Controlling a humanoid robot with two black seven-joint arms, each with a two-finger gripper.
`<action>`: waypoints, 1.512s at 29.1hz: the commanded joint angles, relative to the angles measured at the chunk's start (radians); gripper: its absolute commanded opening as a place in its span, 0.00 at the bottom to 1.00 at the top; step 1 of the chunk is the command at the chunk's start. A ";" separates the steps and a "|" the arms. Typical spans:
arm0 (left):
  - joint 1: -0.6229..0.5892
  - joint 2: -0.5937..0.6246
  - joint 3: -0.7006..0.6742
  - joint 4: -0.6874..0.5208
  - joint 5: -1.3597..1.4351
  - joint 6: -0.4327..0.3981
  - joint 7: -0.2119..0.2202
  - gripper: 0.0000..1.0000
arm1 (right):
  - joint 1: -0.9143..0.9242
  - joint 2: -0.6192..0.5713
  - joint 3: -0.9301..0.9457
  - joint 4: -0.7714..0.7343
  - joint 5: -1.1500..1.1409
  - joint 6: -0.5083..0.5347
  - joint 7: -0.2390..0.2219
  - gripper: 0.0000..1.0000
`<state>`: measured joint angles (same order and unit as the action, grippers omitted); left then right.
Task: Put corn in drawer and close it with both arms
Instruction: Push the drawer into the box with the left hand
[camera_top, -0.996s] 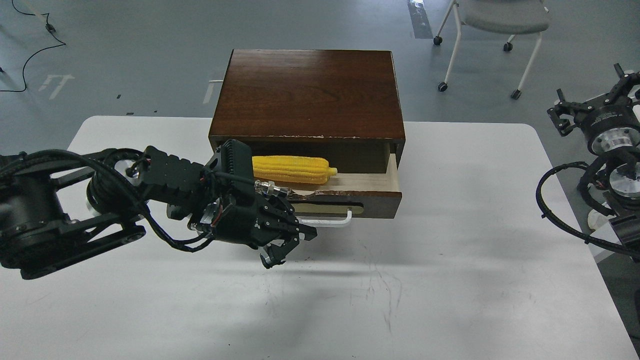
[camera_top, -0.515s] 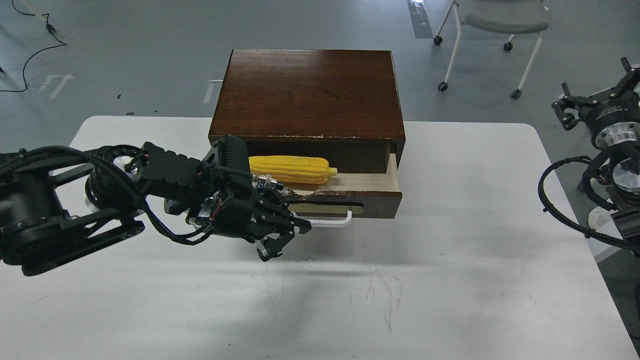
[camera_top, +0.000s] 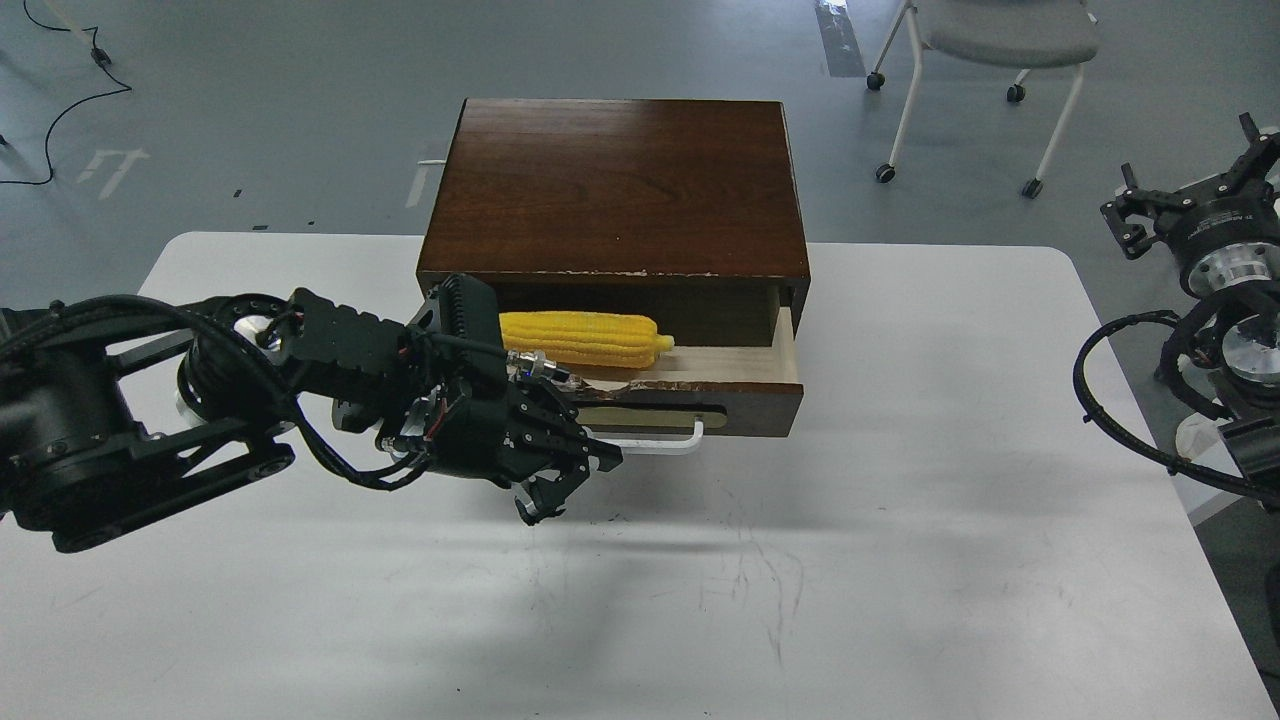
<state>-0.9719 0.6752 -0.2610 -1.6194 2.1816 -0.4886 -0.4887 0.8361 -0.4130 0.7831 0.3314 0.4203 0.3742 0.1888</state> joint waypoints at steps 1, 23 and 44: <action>0.001 0.000 -0.001 0.018 0.000 0.000 0.000 0.00 | 0.000 0.000 -0.002 0.000 0.000 0.000 0.000 1.00; -0.005 -0.014 -0.006 0.078 0.000 0.000 0.000 0.00 | 0.001 -0.001 -0.007 0.000 0.000 -0.004 0.000 1.00; -0.013 -0.039 -0.021 0.124 0.000 0.000 0.000 0.00 | 0.001 -0.001 -0.011 0.000 0.000 -0.011 0.000 1.00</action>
<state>-0.9857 0.6277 -0.2838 -1.4953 2.1822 -0.4887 -0.4873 0.8374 -0.4157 0.7716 0.3314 0.4203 0.3653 0.1888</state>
